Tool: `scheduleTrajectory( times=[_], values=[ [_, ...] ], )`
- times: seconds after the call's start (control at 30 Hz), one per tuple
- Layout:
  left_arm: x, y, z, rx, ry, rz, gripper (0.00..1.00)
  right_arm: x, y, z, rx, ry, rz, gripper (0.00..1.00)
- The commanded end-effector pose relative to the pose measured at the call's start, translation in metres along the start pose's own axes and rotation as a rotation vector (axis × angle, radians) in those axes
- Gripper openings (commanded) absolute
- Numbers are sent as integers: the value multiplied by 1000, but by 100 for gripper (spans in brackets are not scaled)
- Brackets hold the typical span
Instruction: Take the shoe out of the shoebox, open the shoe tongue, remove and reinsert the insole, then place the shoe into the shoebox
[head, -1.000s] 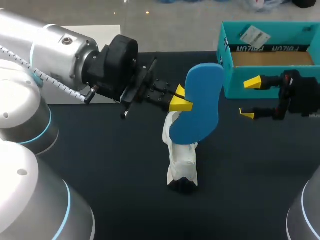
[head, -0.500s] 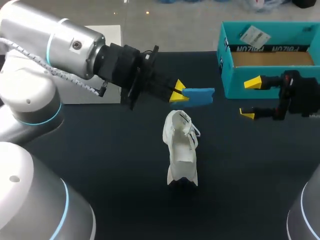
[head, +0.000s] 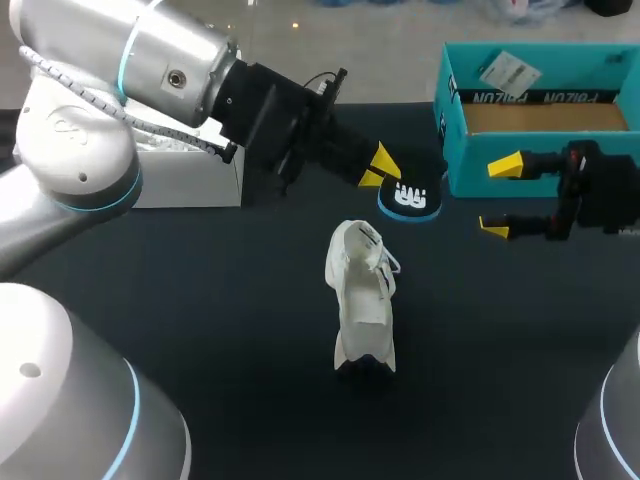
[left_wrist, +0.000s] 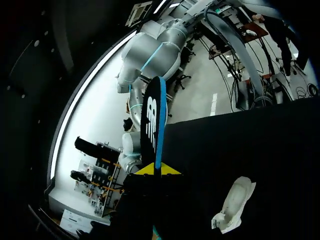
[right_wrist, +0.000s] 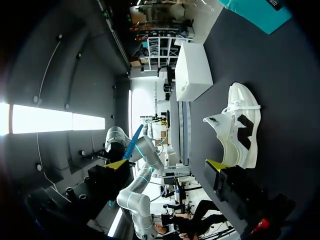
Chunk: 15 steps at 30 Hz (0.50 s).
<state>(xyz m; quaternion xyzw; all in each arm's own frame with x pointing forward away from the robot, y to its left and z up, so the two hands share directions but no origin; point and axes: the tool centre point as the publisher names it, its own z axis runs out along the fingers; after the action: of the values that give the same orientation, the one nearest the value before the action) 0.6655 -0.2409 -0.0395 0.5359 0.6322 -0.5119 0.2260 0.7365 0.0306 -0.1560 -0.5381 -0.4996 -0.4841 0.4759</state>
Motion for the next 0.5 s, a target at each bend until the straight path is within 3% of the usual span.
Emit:
scheduleTrajectory(
  times=[0.03, 0.1, 0.5],
  values=[
    [1, -4, -1, -6, 2, 9, 0, 0, -1, 1, -3, -1, 0, 100],
    [3, 2, 0, -36, -70, 30, 0, 0, -1, 1, -3, -1, 0, 100],
    [46, 21, 23, -54, -63, 15, 0, 0, -1, 1, -3, -1, 0, 100]
  ],
)
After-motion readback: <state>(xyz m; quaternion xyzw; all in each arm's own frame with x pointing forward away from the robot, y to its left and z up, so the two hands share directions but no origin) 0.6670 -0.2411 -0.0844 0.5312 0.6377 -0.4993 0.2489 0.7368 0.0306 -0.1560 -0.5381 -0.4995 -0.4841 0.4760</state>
